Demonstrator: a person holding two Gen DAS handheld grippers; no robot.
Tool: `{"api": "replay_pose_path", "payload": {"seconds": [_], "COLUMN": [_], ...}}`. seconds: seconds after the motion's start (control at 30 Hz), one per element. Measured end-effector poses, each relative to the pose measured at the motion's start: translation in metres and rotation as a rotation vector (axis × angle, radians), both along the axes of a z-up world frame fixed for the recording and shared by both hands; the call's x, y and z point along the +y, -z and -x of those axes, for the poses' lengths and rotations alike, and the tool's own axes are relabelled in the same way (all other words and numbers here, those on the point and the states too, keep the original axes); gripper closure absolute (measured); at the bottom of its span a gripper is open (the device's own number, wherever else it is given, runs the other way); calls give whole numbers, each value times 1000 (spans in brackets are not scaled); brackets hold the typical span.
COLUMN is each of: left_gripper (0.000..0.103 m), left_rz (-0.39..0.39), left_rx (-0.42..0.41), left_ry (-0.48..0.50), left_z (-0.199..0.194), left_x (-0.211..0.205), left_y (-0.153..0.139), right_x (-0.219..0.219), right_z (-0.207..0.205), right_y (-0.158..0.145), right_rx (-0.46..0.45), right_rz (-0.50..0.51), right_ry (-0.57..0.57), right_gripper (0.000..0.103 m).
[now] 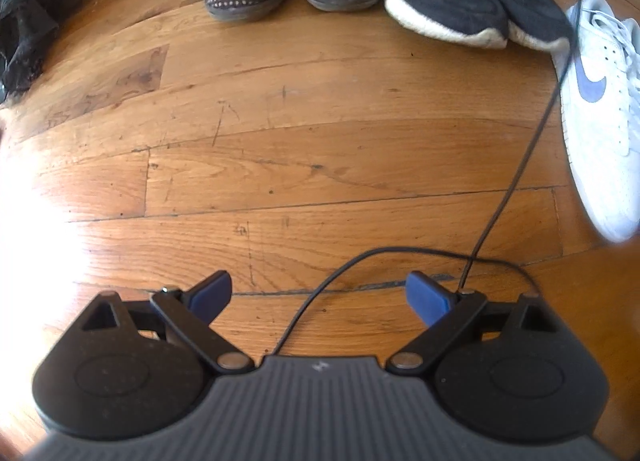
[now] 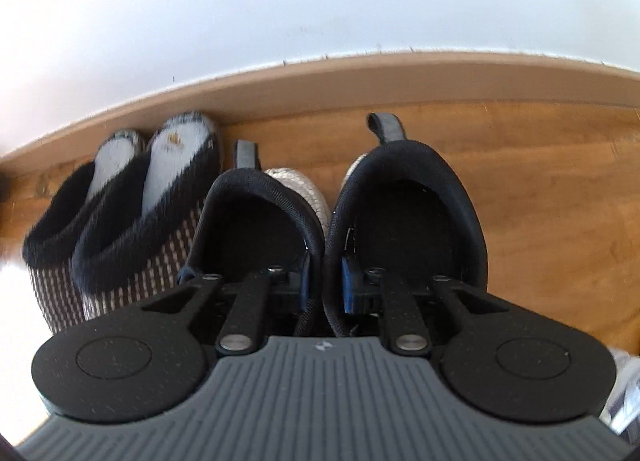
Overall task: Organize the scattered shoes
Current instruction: 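Close the right tool on the heels of the black sneakers, then carry the black sneakers beside the slippers and open the right tool, then close the right tool on the heels of the white Nike sneakers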
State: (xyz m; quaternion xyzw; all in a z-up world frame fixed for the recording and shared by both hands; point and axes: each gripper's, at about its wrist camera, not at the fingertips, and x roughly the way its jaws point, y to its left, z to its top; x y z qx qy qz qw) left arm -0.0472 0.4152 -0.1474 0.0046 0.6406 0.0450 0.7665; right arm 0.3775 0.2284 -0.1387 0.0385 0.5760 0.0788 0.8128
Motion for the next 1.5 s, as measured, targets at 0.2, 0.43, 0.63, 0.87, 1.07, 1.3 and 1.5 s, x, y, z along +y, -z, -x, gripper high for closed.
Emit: {"api": "replay_pose_path", "payload": {"seconds": [0.2, 0.43, 0.63, 0.87, 1.07, 1.3, 1.5], "left_gripper": [9, 9, 9, 9, 9, 9, 9], "left_rz": [-4, -9, -22, -27, 0, 8, -2], "left_rx": [-7, 1, -4, -21, -23, -39, -38], "left_ry": [8, 10, 44, 53, 63, 92, 100], "left_z": [-4, -12, -21, -31, -38, -40, -35], "left_x": [-5, -13, -28, -43, -60, -77, -82], "left_y": [-2, -1, -1, -3, -5, -10, -12], "right_x": [0, -34, -91, -171, -220, -232, -235], "right_z": [-38, -35, 17, 86, 133, 160, 163], "right_y": [1, -15, -76, -117, -104, -59, -23], "right_rx": [-14, 5, -75, -67, 67, 107, 70], "right_rz": [-21, -136, -266, -290, -213, -57, 3], "right_ry": [1, -25, -5, -16, 23, -17, 0], "right_gripper": [87, 38, 27, 23, 23, 23, 28]}}
